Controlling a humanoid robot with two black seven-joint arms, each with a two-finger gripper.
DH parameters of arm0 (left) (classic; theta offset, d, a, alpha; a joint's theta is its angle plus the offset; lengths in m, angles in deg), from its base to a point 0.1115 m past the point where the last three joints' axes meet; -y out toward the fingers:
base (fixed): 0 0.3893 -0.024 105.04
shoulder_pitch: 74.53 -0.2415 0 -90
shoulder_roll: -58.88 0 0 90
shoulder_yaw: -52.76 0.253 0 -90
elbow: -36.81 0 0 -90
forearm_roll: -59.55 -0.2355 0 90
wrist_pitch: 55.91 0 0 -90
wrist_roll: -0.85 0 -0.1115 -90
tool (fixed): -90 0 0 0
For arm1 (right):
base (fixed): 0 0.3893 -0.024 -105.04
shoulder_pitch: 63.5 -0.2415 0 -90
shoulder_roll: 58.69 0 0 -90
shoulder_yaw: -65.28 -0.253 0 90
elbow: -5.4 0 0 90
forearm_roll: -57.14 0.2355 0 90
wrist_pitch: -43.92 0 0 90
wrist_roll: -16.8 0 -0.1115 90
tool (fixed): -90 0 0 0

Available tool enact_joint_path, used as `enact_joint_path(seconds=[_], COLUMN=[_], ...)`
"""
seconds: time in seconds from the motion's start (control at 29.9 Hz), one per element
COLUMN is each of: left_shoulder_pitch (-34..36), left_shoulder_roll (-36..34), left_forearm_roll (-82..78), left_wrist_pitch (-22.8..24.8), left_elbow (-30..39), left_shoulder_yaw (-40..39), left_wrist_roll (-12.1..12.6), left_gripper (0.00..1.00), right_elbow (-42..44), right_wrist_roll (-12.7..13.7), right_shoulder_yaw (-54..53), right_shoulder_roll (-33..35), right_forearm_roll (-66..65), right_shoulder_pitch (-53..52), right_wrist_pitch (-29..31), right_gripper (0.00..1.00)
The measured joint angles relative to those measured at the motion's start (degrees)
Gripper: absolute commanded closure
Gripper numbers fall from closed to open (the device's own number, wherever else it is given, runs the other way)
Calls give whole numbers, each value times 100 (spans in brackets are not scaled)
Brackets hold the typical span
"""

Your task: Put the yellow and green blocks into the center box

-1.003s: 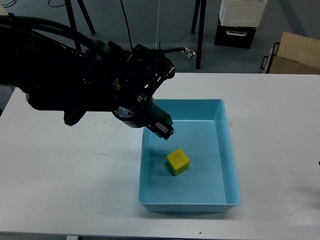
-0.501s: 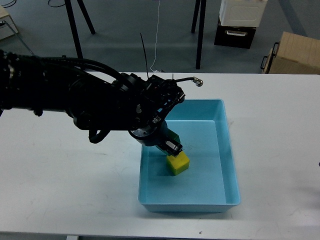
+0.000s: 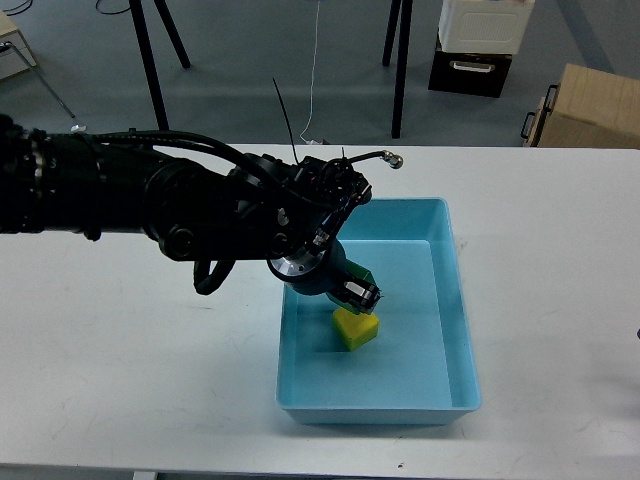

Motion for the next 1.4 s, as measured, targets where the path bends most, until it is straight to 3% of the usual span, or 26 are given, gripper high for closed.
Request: enact_joint_path(seconds=[0.17,0.43,0.63,0.8,1.0,1.2,1.4], left_shoulder_pitch=[-39,-171,-236,-863,-2177,-3414,-5035], left_shoulder_roll=[0,0,0,-92,-1014,-1574,-1500], left_forearm_roll=[1,1,56,100,68,212,710], left_wrist_pitch=[0,0,-60,-184,-13,-1,-2], left_elbow=[0,-110,-796,-1294,-1361,-1176,-535], left_shoulder_yaw=[-36,-35,-404,-2329,-5394,-7773,-10288], left_wrist_roll=[-422,-507,-685,-835,-801,-785,-635], left_gripper=[13,9,7,1,1,1,0], right_elbow=[1,1,1,1,1,-6,-85], right_wrist_roll=[0,-3,-5,-9,-12,-12,-10], right_shoulder_yaw=[7,20,-15,-26,27,80,131], right_shoulder_roll=[0,0,22,72,87,87,41], right_forearm_roll=[0,0,-1,-29,-52,-53,-53], right_shoulder_pitch=[8,17,-29,-209,-452,-613,-598], right_wrist_pitch=[0,0,0,0,0,0,0], right_gripper=[0,0,1,0,0,0,0])
